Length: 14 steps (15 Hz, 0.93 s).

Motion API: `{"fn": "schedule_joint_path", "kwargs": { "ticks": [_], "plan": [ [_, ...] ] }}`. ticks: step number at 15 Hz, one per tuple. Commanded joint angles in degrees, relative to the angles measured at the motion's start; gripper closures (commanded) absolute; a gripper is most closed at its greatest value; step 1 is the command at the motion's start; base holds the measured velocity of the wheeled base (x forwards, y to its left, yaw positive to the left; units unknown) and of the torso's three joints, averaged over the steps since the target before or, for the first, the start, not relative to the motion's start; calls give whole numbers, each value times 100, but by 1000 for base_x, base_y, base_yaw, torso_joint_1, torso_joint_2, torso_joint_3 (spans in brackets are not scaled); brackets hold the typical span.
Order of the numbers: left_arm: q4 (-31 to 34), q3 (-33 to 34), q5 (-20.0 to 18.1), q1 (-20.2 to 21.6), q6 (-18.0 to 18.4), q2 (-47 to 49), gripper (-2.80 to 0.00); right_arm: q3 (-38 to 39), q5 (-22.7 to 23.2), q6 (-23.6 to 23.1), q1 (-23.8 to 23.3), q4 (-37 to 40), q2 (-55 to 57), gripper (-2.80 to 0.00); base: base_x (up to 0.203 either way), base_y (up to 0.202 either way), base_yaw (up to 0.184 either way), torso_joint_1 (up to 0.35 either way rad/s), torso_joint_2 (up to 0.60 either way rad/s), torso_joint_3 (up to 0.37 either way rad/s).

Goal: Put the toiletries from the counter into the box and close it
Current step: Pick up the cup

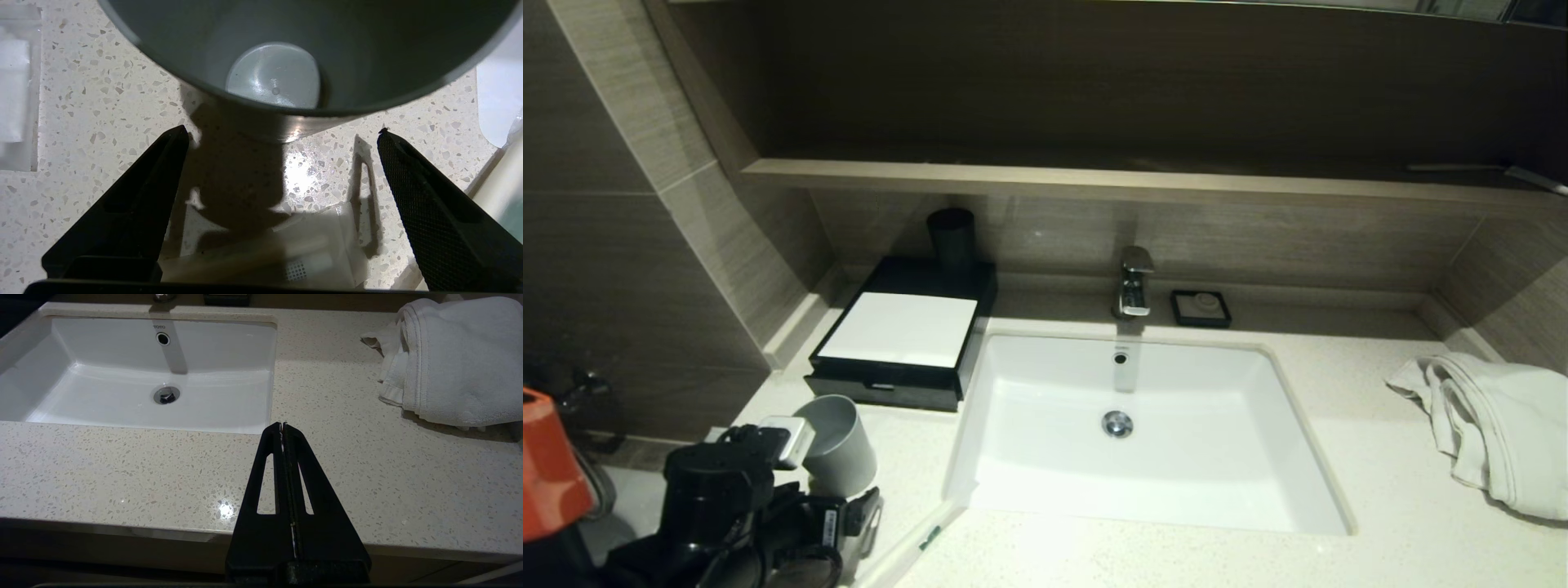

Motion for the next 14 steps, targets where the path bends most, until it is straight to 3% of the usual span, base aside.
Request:
{"fn": "schedule_joint_path", "kwargs": {
  "ticks": [1, 14],
  "plan": [
    [-144, 5, 7, 0, -10, 152, -280, 0, 1, 1, 0, -1, 0, 0, 0, 0, 0, 0, 0, 0],
    [-1466, 163, 7, 0, -3, 832, -280, 0, 1, 1, 0, -1, 0, 0, 0, 0, 0, 0, 0, 0]
  ]
}}
